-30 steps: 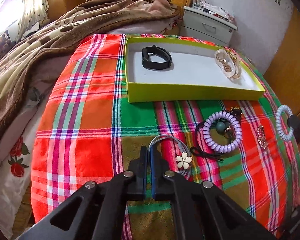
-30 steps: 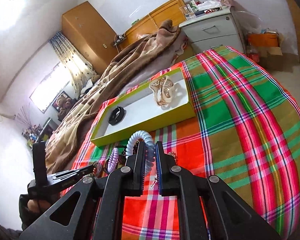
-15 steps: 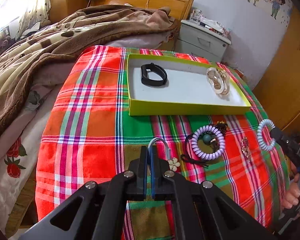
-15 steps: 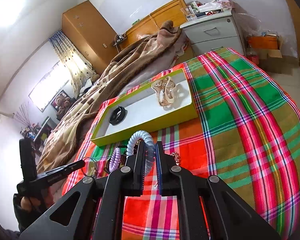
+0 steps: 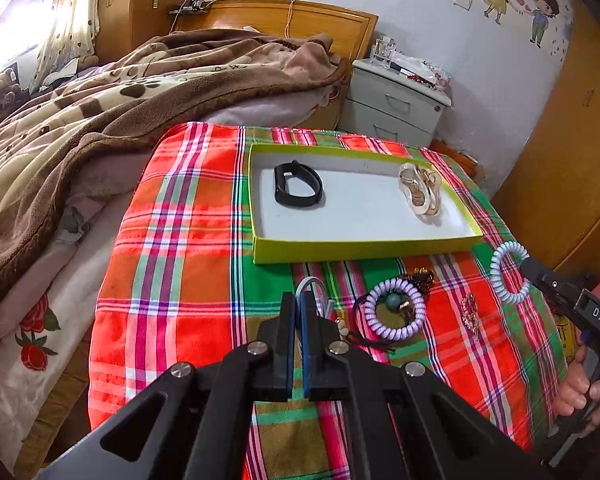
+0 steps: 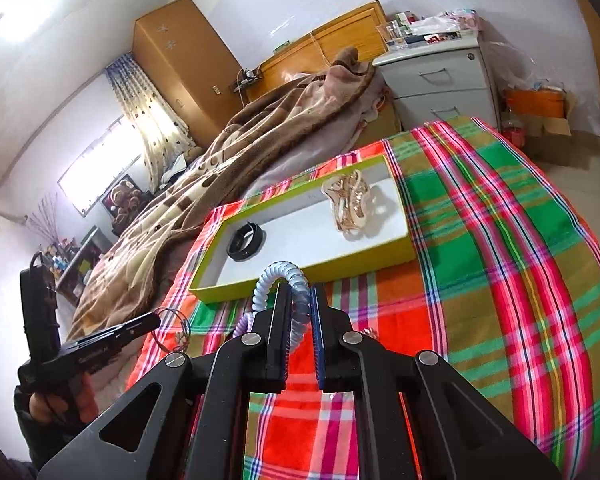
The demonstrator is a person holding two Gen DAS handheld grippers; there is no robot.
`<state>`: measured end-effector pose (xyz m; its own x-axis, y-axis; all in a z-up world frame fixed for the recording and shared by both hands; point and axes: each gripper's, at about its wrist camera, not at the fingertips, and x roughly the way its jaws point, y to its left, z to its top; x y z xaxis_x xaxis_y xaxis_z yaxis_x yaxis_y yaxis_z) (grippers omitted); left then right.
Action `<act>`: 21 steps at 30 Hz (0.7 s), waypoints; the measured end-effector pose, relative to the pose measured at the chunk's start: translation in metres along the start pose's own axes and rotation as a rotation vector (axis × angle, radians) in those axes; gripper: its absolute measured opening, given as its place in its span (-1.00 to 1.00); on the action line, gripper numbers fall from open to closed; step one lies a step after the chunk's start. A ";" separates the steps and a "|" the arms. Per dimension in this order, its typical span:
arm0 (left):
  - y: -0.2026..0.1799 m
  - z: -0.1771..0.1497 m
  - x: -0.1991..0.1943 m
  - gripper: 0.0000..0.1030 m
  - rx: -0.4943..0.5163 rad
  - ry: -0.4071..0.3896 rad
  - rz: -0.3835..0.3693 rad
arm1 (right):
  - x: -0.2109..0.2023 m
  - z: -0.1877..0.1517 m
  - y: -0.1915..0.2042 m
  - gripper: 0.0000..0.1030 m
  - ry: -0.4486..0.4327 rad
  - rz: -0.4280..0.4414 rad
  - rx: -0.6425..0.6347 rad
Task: Organize jewelry
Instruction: 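Carry the blue coil tie and grey hair tie into the box with both grippers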
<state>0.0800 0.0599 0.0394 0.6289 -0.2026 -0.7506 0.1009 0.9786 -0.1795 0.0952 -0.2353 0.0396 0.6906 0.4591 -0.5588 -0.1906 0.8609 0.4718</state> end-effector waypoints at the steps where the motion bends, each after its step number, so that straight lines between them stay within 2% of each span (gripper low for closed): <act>1: 0.000 0.002 0.000 -0.95 -0.002 -0.001 -0.006 | 0.002 0.003 0.002 -0.81 0.001 -0.003 -0.007; 14: -0.001 0.043 0.008 -0.95 -0.028 -0.053 -0.048 | 0.044 0.044 0.018 -0.81 0.025 -0.030 -0.058; 21: -0.003 0.060 0.031 -0.95 -0.054 -0.033 -0.070 | 0.084 0.069 0.022 -0.81 0.064 -0.065 -0.069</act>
<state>0.1450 0.0533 0.0549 0.6468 -0.2679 -0.7141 0.1040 0.9585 -0.2653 0.1967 -0.1930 0.0503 0.6576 0.4132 -0.6299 -0.1963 0.9012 0.3863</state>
